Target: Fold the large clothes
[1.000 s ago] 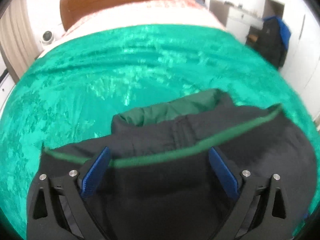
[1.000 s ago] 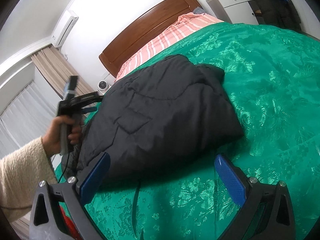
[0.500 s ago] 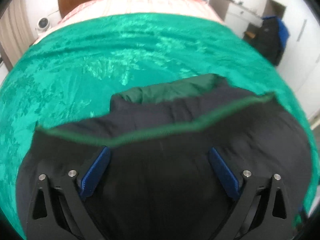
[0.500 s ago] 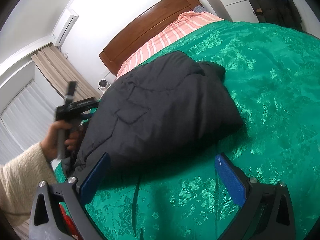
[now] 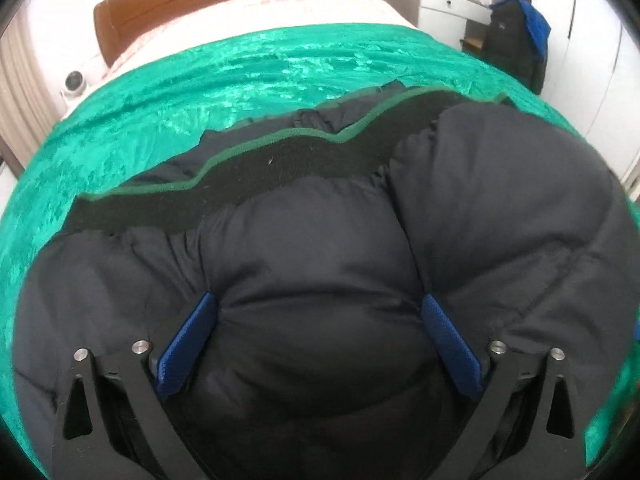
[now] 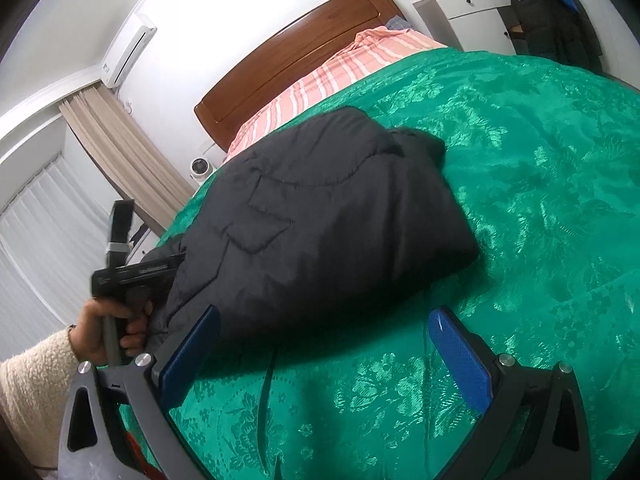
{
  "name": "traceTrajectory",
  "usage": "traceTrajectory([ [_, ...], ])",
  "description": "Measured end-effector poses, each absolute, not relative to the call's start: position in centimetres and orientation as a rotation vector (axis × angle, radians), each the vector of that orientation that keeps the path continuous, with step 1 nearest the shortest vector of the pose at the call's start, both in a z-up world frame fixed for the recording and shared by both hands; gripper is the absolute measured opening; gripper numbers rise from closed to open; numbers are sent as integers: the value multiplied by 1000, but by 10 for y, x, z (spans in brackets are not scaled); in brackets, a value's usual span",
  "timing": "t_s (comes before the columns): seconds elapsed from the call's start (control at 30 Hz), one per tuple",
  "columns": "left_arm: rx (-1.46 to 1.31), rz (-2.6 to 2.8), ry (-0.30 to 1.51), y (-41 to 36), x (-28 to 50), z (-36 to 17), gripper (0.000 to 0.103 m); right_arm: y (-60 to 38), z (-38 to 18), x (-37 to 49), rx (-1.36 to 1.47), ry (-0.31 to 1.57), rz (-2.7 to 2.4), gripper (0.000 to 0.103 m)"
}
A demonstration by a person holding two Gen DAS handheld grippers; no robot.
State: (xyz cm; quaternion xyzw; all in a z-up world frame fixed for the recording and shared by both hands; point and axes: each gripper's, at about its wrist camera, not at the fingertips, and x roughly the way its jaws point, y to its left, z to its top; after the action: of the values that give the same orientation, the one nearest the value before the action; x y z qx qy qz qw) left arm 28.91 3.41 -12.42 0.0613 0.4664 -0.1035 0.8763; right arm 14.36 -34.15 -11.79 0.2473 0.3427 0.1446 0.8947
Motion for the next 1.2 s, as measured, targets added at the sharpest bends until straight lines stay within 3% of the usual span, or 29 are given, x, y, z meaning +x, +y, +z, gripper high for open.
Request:
traceTrajectory([
  [0.13, 94, -265, 954, 39, 258, -109, 97, -344, -116, 139, 515, 704, 306, 103],
  [0.57, 154, -212, 887, 29, 237, -142, 100, -344, -112, 142, 512, 698, 312, 103],
  [0.87, 101, -236, 923, 36, 210, -118, 98, -344, -114, 143, 515, 702, 318, 102],
  [1.2, 190, -211, 883, 28, 193, -147, 102, -340, -115, 146, 505, 710, 325, 102],
])
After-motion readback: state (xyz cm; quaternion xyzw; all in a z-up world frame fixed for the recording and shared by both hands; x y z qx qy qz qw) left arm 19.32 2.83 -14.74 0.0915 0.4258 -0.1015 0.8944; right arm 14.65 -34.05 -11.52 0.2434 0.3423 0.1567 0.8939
